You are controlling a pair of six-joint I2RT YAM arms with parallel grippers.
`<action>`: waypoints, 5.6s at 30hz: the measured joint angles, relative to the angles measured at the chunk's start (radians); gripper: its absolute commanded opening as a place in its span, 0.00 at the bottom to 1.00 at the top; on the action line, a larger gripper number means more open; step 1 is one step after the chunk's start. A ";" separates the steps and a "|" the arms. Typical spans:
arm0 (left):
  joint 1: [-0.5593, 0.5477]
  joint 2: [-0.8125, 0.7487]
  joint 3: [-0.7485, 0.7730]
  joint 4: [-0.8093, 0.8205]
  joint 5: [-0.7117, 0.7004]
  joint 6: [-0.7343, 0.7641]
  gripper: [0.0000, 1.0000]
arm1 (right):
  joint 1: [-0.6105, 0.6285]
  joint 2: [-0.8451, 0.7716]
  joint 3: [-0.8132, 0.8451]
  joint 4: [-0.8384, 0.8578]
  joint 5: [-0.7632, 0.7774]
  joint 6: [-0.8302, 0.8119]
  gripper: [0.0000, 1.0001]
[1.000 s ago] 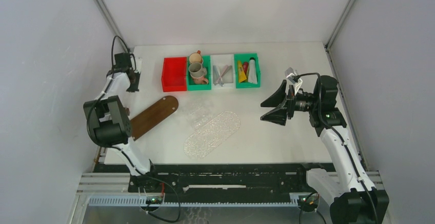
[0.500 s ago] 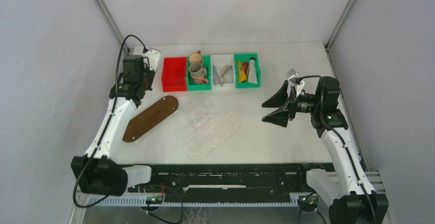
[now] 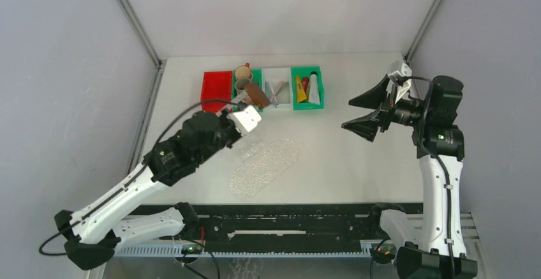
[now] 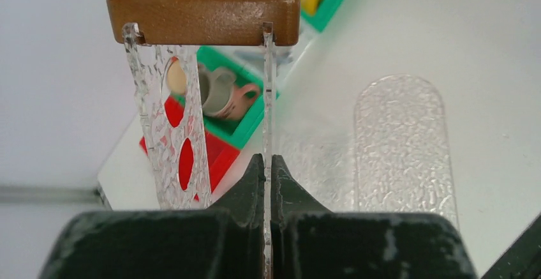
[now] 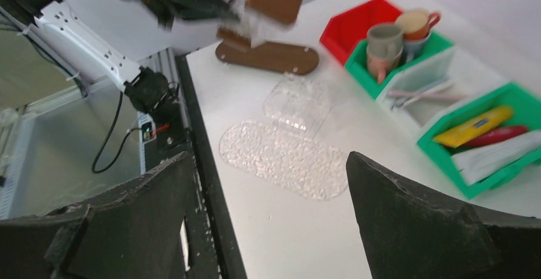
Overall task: Prepare toiletry sets of a toothbrush and toothpaste on the tray
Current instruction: Pick up the toothpaste holder from the center of the board, then place the toothpaste holder at the center of the board.
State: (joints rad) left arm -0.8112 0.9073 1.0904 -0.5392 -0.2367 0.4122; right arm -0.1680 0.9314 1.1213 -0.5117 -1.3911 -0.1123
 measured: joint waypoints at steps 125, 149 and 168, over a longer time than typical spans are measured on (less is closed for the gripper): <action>-0.854 0.587 -0.431 1.573 -0.694 0.768 1.00 | -0.005 0.163 -0.053 -0.238 -0.033 0.206 0.00; -0.521 -0.115 -0.148 0.383 -0.024 -0.347 0.99 | -0.039 0.114 -0.105 -0.174 -0.017 0.174 0.00; 0.135 0.241 0.250 0.075 0.864 -0.622 0.85 | 0.178 0.120 -0.022 -0.547 0.235 -0.341 0.00</action>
State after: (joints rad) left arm -0.6762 1.1488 1.3403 -0.4644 0.6270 -0.2096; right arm 0.0097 1.0512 1.0992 -1.0592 -1.1561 -0.4534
